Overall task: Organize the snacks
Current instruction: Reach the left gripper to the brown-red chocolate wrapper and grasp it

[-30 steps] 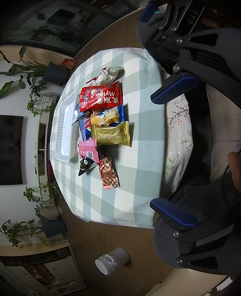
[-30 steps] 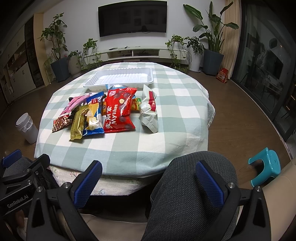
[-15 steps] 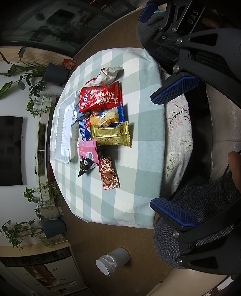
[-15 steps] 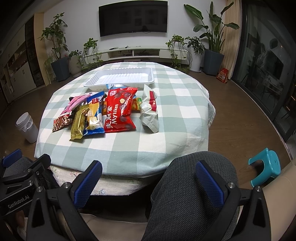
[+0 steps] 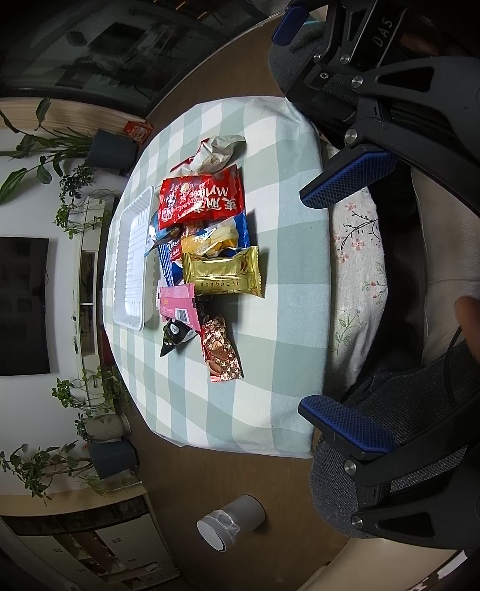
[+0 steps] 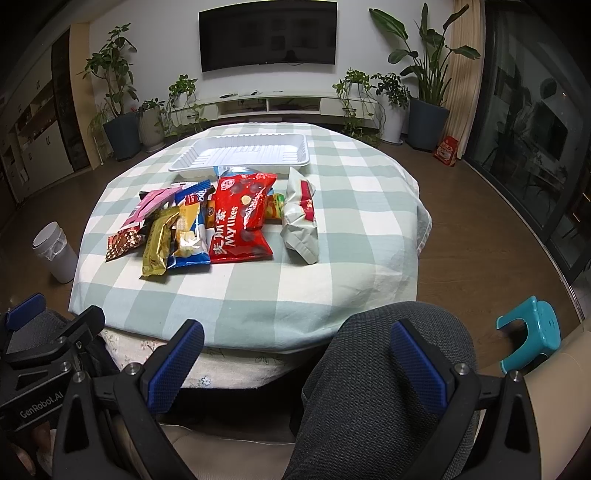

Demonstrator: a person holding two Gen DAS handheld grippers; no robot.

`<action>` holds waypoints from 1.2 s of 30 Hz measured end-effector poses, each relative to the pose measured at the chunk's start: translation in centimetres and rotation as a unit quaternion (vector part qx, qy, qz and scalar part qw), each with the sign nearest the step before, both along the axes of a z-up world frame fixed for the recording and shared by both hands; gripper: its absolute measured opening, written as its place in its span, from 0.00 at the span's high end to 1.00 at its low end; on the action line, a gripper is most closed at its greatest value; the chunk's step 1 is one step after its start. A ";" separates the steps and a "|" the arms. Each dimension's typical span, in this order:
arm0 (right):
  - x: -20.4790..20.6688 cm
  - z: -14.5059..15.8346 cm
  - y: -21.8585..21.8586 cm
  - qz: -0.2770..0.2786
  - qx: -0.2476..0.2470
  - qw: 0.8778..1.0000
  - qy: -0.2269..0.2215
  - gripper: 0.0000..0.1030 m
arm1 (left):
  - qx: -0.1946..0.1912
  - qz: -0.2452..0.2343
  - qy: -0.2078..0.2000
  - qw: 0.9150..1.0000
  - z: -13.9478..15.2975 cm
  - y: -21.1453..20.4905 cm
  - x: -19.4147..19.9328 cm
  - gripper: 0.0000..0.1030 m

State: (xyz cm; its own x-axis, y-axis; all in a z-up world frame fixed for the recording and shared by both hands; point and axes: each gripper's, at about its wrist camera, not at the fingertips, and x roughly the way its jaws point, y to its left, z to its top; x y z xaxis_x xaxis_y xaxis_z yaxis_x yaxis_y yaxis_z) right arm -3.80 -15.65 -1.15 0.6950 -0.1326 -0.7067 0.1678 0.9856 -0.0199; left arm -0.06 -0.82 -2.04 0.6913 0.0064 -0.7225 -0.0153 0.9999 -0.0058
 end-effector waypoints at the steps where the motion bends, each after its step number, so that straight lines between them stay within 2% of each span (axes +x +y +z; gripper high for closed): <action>1: -0.1 0.2 0.0 0.000 -0.001 1.000 0.000 0.00 | -0.003 -0.002 -0.002 1.000 0.0 0.0 0.0 0.00; 4: 0.0 0.2 -0.2 0.000 0.001 1.000 -0.001 0.00 | -0.030 -0.021 0.000 0.999 -0.3 0.3 0.1 0.00; 6: 0.0 -0.1 0.0 0.000 0.002 1.000 -0.002 0.00 | -0.053 -0.039 0.019 0.998 -0.9 0.6 0.5 0.00; 10: 0.0 -0.2 0.1 0.000 0.002 1.000 -0.003 0.00 | -0.136 -0.089 0.042 0.986 -2.1 1.4 1.4 0.00; 13: 0.1 -0.5 0.0 0.001 0.011 1.000 -0.006 0.00 | -0.107 -0.097 0.012 0.989 -2.0 1.0 0.9 0.00; 14: 0.1 -0.5 0.0 0.001 0.014 1.000 -0.006 0.00 | -0.097 -0.105 0.019 0.989 -2.1 0.6 1.0 0.00; 15: 0.1 -0.5 0.0 0.001 0.016 1.000 -0.008 0.00 | -0.086 -0.110 0.043 0.989 -2.3 0.3 1.3 0.00; 17: 0.2 -0.5 -0.2 0.001 0.021 1.000 -0.011 0.00 | -0.090 -0.095 0.080 0.988 -2.7 0.3 2.2 0.00; 22: 0.4 -0.3 -1.6 -0.004 0.040 0.999 -0.013 0.00 | -0.085 -0.088 0.091 0.988 -2.3 2.1 4.2 0.00; 26: 0.7 -0.3 -2.3 -0.006 0.054 0.998 -0.017 0.00 | -0.064 -0.114 0.064 0.989 0.6 4.3 6.8 0.01; 28: 1.0 -0.3 -2.6 -0.004 0.061 0.998 -0.017 0.00 | -0.018 -0.134 0.046 0.990 2.3 5.4 8.9 0.01; 31: 1.5 -0.4 -3.0 -0.001 0.071 0.997 -0.014 0.00 | 0.038 -0.197 0.055 0.978 3.2 6.3 12.3 0.02; 33: 1.9 -0.6 -3.3 0.000 0.077 0.997 -0.012 0.00 | 0.068 -0.258 0.063 0.962 3.0 6.2 13.9 0.02; 36: 2.5 -0.8 -3.6 0.000 0.081 0.997 -0.009 0.00 | 0.122 -0.326 0.093 0.933 0.9 5.8 16.0 0.03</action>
State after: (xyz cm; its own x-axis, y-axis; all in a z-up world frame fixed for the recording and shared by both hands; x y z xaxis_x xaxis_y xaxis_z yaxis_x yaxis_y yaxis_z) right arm -1.34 -19.21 -1.99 0.7075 -0.0184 -0.7065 0.1675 0.9755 0.1424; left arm 15.93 5.01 -1.09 0.4692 -0.1924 -0.8619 0.6179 0.7688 0.1648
